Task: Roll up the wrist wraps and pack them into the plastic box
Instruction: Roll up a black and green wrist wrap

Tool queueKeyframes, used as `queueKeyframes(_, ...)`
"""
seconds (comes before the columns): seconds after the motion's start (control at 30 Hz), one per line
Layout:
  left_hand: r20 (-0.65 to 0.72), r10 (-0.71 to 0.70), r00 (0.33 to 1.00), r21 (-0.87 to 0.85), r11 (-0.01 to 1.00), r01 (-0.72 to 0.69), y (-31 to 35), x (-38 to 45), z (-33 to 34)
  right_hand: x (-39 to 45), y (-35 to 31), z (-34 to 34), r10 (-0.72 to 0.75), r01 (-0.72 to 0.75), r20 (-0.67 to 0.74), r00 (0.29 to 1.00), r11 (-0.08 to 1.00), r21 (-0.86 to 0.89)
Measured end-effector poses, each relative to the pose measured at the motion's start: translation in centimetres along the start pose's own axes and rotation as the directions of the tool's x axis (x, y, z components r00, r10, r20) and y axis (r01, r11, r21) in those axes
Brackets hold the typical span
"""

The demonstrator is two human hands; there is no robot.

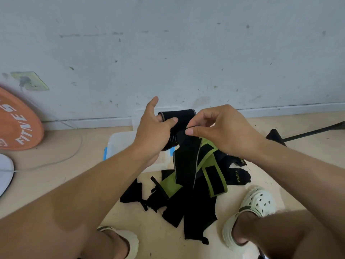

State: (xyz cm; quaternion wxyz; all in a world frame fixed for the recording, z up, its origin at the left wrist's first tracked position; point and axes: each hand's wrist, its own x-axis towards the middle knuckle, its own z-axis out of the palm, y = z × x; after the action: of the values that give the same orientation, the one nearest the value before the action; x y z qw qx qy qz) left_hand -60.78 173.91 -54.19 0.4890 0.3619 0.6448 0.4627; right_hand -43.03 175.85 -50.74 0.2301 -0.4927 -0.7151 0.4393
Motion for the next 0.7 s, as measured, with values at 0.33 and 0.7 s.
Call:
queueKeyframes(0.33,0.163,-0.018,0.986,-0.173,0.984,0.047,0.5,-0.7,0.6,0.6,0.5,-0.4,0.018,-0.014,-0.14,0.99,0.999,0.03)
queueKeyframes(0.7,0.196,-0.054,0.979,-0.302,0.947,0.113,0.7,-1.1,0.9,0.8,0.9,-0.3,0.036,-0.049,-0.188,0.981,0.997,-0.063)
